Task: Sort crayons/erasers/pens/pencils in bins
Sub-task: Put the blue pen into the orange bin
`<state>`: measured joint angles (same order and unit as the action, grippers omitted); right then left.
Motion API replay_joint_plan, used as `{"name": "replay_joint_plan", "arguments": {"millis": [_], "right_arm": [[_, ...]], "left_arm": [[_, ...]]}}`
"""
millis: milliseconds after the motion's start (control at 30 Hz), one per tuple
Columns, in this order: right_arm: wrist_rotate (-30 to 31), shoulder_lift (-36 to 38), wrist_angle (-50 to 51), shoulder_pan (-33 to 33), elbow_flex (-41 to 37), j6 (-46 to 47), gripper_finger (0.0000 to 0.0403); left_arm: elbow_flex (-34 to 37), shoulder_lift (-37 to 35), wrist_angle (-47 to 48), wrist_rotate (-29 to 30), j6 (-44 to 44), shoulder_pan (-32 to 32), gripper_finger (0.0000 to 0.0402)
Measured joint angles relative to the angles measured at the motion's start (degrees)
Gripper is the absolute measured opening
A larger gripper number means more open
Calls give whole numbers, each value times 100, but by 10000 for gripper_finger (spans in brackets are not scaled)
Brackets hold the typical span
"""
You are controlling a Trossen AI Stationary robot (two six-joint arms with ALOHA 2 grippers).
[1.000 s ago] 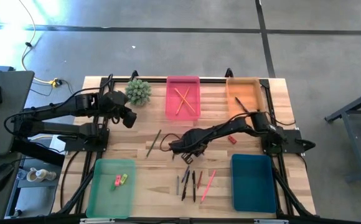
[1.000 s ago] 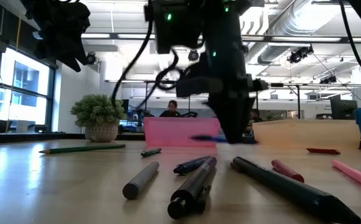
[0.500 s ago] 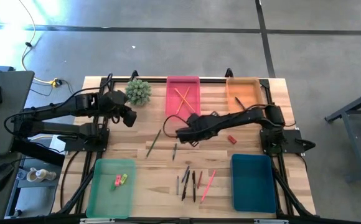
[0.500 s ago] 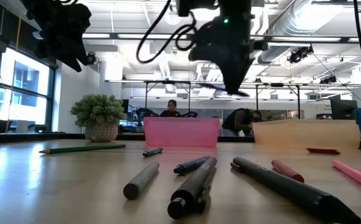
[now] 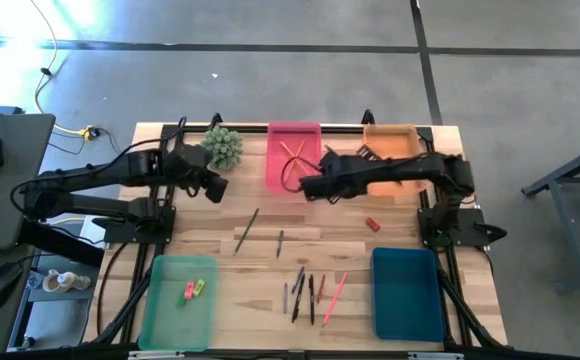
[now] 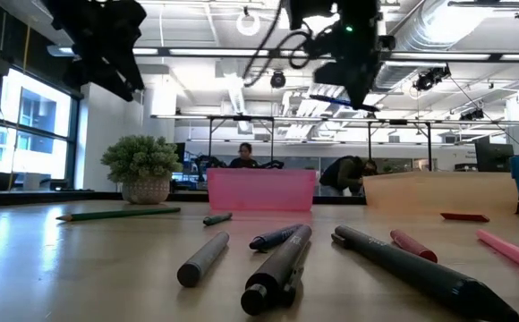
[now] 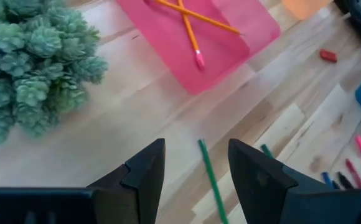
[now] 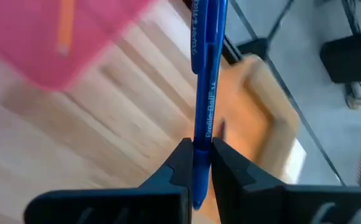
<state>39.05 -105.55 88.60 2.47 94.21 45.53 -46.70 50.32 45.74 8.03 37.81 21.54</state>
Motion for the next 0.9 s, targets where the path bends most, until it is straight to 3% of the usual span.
{"name": "replay_joint_plan", "arguments": {"millis": [167, 300, 533, 733, 900], "right_arm": [[-48, 956, -298, 345, -1192, 73, 19], [-242, 1858, -1100, 709, -2140, -21, 19], [-1112, 3037, -2675, 1707, -3787, -460, 19], [-1842, 3251, -3463, 2531, -4628, -935, 19], [-2114, 3213, -4052, 3095, -5011, -1577, 19]], "left_arm": [[-2, 141, -78, -21, 265, -44, 163], [0, 248, -413, -25, 414, -90, 163], [-2, 480, -1201, -65, 879, -200, 163], [-2, 669, -1737, -198, 1349, -302, 163], [-9, 737, -2355, -207, 1666, -411, 163]]}}
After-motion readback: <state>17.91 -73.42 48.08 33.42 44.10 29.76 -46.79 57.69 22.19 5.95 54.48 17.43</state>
